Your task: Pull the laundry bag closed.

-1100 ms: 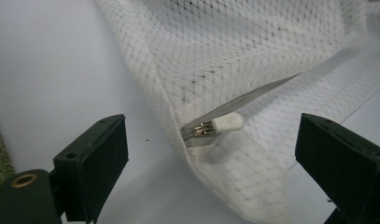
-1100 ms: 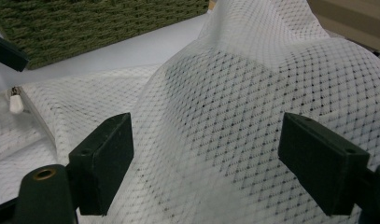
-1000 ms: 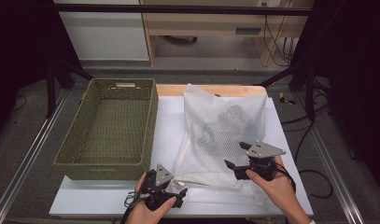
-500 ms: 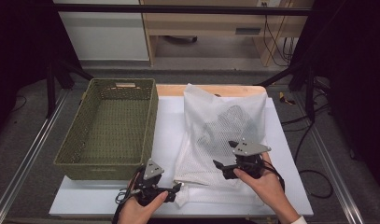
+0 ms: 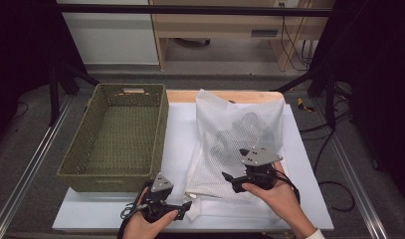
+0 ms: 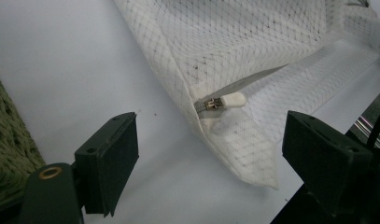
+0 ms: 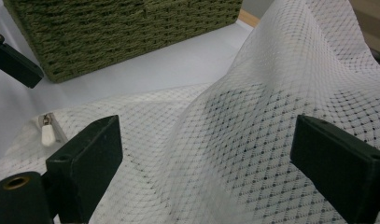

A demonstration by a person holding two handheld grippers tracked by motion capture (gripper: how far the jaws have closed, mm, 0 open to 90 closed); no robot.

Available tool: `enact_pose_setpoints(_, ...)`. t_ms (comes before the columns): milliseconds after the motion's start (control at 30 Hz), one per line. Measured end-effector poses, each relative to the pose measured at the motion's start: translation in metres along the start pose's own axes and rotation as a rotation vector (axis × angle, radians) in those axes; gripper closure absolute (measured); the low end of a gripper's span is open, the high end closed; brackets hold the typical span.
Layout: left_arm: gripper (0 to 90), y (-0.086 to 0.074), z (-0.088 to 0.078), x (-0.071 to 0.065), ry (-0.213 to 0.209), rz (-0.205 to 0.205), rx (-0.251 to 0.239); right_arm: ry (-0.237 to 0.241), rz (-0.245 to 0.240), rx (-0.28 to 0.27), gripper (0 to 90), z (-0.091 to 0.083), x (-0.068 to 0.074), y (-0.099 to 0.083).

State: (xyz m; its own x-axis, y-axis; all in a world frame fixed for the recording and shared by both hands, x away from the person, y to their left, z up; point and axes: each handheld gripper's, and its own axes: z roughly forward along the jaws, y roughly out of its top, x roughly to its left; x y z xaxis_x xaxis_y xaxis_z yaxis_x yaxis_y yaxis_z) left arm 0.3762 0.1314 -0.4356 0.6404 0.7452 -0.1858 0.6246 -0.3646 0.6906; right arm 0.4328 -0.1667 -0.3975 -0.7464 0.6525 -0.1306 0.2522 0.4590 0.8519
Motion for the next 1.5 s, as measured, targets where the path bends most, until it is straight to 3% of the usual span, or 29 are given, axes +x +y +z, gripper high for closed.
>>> enact_pose_setpoints(200,26.8,-0.007,0.003,0.002,-0.005,-0.012,0.016,0.009,-0.007,0.008,12.1,0.003,0.004,-0.002)
enact_pose_setpoints(500,39.9,-0.011,0.016,0.005,-0.042,-0.062,0.014,0.021,-0.017,0.018,15.6,0.005,0.007,-0.003)
enact_pose_setpoints(967,62.4,-0.004,0.021,0.009,-0.063,-0.023,0.033,0.04,-0.026,0.027,18.5,0.008,0.011,-0.003)
enact_pose_setpoints(1500,71.3,0.004,0.024,0.009,-0.053,0.048,0.091,0.046,-0.028,0.033,19.1,0.008,0.011,-0.003)
